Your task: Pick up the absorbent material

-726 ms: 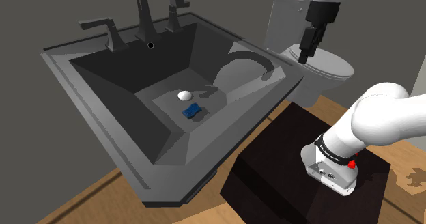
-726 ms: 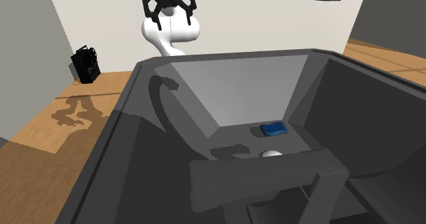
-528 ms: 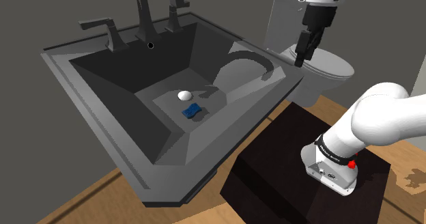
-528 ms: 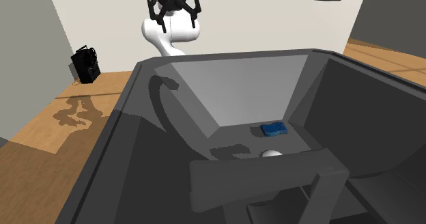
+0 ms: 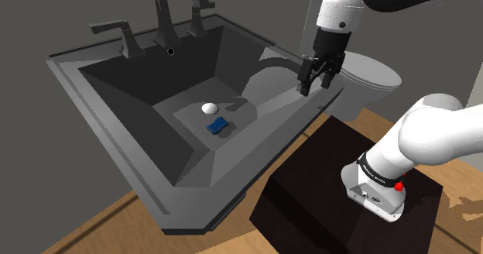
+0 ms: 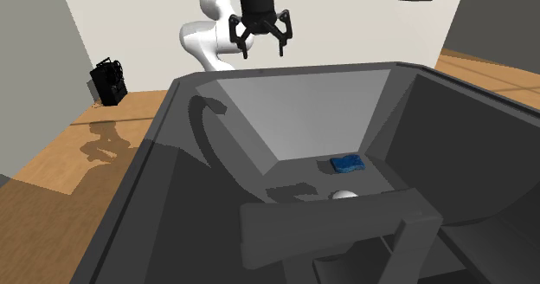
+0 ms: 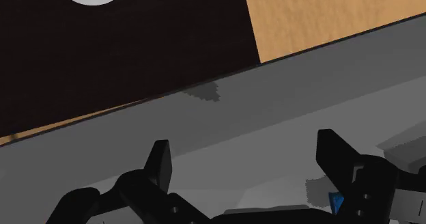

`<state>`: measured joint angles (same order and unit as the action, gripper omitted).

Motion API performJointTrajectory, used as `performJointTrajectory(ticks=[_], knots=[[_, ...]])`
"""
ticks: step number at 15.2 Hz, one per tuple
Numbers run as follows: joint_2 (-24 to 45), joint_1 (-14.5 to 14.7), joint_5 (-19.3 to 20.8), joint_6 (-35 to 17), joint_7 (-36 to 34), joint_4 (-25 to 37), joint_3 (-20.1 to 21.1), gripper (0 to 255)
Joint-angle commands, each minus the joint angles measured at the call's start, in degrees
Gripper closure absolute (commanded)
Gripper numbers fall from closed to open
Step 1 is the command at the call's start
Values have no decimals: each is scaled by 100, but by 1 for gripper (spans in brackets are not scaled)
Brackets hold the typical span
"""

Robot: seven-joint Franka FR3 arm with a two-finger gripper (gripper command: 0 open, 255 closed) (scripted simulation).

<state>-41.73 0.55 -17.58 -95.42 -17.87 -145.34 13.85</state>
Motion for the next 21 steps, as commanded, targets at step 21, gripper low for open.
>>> performJointTrajectory(ticks=[21], knots=[[4854,-871,1818,-3443,-6589,2017,2936,0]])
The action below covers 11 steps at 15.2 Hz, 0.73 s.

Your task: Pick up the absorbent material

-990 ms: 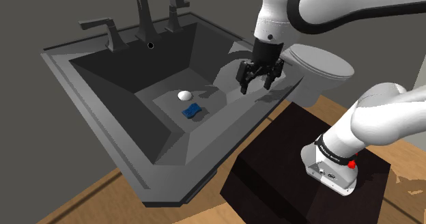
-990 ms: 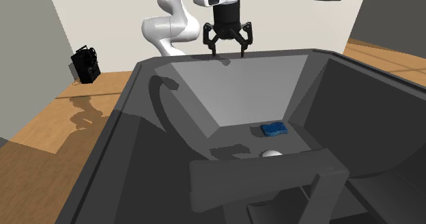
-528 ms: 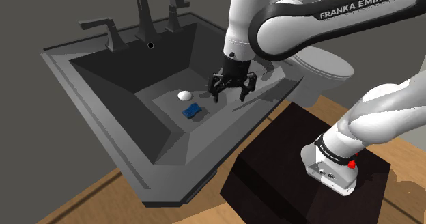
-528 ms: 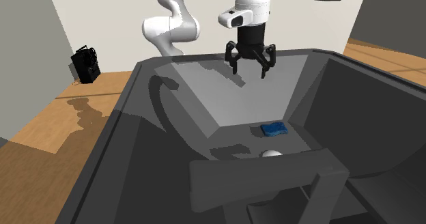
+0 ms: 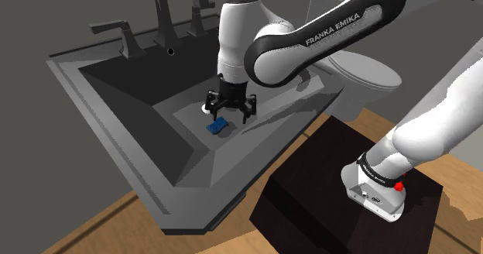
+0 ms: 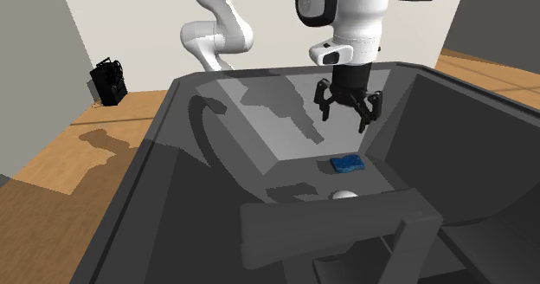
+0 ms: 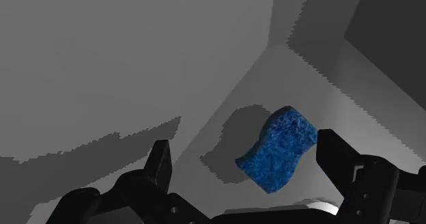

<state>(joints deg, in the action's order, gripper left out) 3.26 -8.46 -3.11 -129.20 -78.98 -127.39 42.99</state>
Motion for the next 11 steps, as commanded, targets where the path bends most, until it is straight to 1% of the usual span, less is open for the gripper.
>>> performJointTrajectory(ticks=[1,3,4,11], knots=[[653,119,674,-98,-849,416,-41,0],[1207,364,1203,-114,-1515,831,-245,0],[1434,493,1398,-105,-1776,1025,-361,0],[1808,672,1712,-532,-1966,908,-576,0]])
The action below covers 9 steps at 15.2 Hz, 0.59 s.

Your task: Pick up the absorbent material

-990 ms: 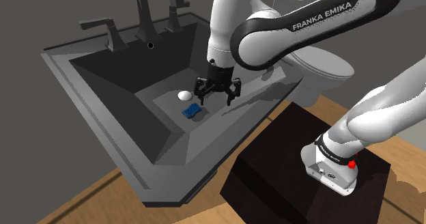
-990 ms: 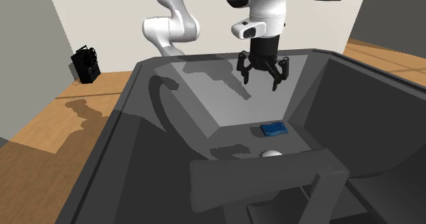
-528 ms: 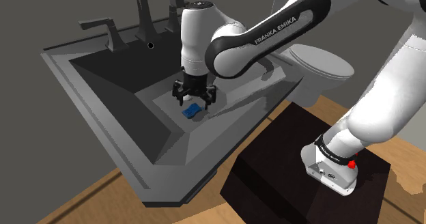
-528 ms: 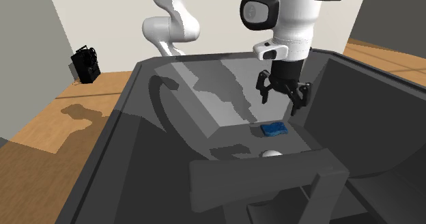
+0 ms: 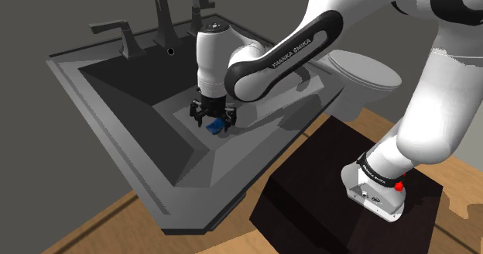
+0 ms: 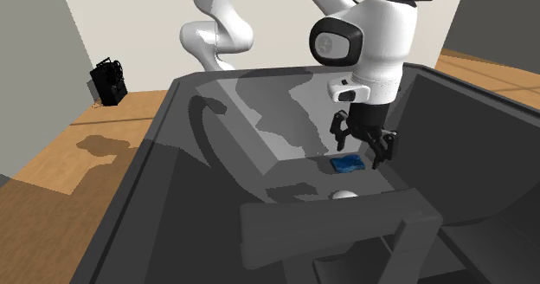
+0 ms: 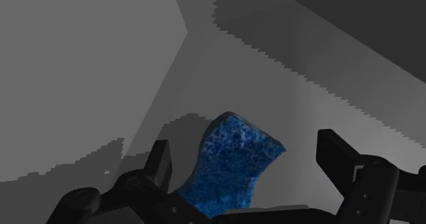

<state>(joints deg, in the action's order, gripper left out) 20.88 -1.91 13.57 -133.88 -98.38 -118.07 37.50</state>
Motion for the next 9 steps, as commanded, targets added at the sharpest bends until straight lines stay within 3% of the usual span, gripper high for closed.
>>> performJointTrajectory(ticks=[1,2,3,9], knots=[[79,31,73,-98,-44,-30,-44,0],[79,31,72,-98,-43,-31,-44,0],[77,33,70,-88,-45,-22,-41,255],[84,33,75,-96,-45,-25,-45,255]])
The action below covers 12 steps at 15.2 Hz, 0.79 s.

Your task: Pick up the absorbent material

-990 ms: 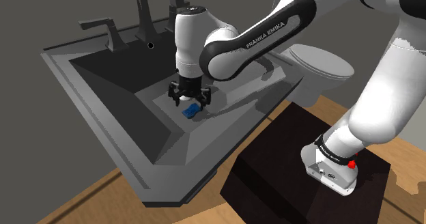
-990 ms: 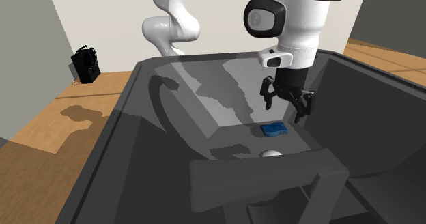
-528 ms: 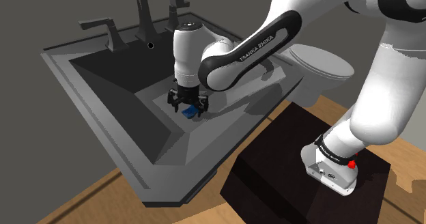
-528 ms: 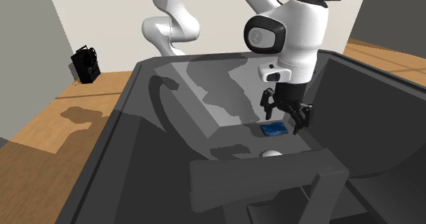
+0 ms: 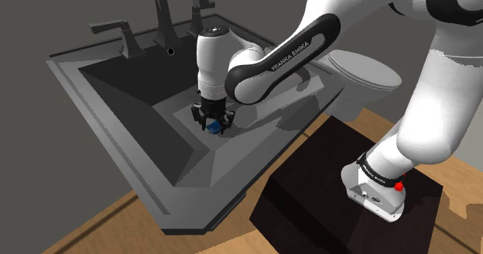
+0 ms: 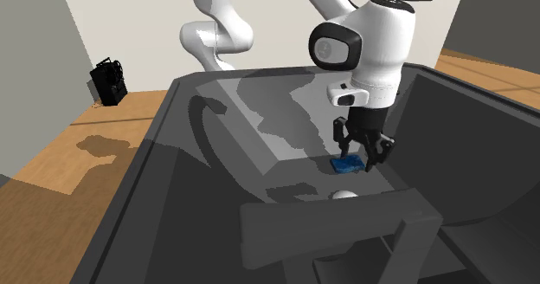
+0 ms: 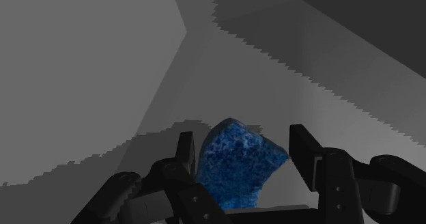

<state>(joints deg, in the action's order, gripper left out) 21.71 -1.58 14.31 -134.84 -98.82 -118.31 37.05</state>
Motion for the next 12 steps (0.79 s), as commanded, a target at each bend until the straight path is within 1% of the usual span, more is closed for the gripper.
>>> performJointTrajectory(ticks=[1,3,12], knots=[[0,0,0,0,0,0,-1,255],[-4,-2,-2,-3,1,-6,1,255],[-491,-192,-423,546,258,149,232,255]])
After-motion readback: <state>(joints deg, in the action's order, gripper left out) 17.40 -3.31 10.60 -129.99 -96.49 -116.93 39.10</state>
